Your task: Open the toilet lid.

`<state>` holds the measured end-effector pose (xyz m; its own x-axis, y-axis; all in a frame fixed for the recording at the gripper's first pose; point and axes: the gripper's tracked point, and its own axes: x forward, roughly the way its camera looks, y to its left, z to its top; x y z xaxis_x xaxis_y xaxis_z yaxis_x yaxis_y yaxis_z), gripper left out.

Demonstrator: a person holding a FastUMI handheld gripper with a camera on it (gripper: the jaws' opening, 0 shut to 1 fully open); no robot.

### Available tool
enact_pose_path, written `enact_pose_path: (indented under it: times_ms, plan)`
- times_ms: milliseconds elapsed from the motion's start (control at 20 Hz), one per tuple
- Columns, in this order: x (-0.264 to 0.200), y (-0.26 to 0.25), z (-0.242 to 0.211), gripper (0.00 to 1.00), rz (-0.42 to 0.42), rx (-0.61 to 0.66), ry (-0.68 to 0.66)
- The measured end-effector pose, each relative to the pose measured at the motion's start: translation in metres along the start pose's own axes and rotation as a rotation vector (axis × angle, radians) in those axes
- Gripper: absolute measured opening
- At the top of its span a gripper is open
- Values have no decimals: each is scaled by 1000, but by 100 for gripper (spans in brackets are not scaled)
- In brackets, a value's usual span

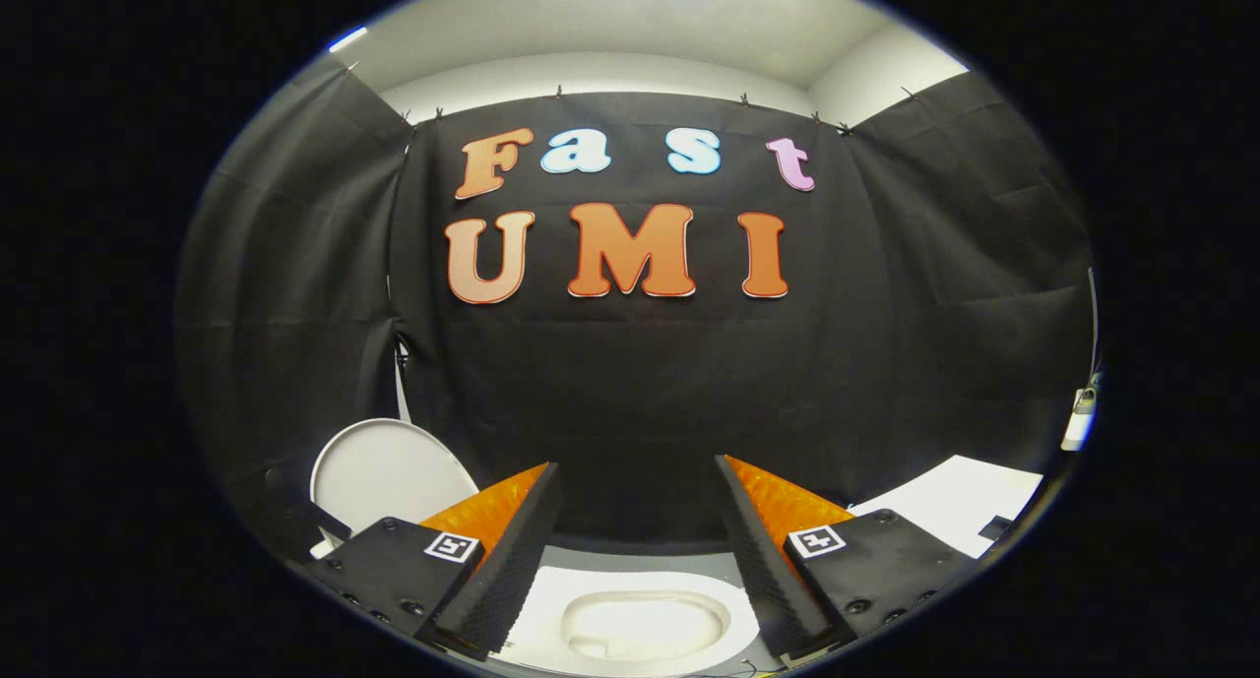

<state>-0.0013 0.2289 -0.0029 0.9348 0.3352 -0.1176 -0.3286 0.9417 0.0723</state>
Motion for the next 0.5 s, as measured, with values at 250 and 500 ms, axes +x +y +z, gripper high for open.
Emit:
enact_pose_path:
  times_ms: [250, 500]
  plan:
    - [-2, -47, 1, 98, -22, -26, 12]
    - [-3, -86, 7, 98, -41, -29, 11]
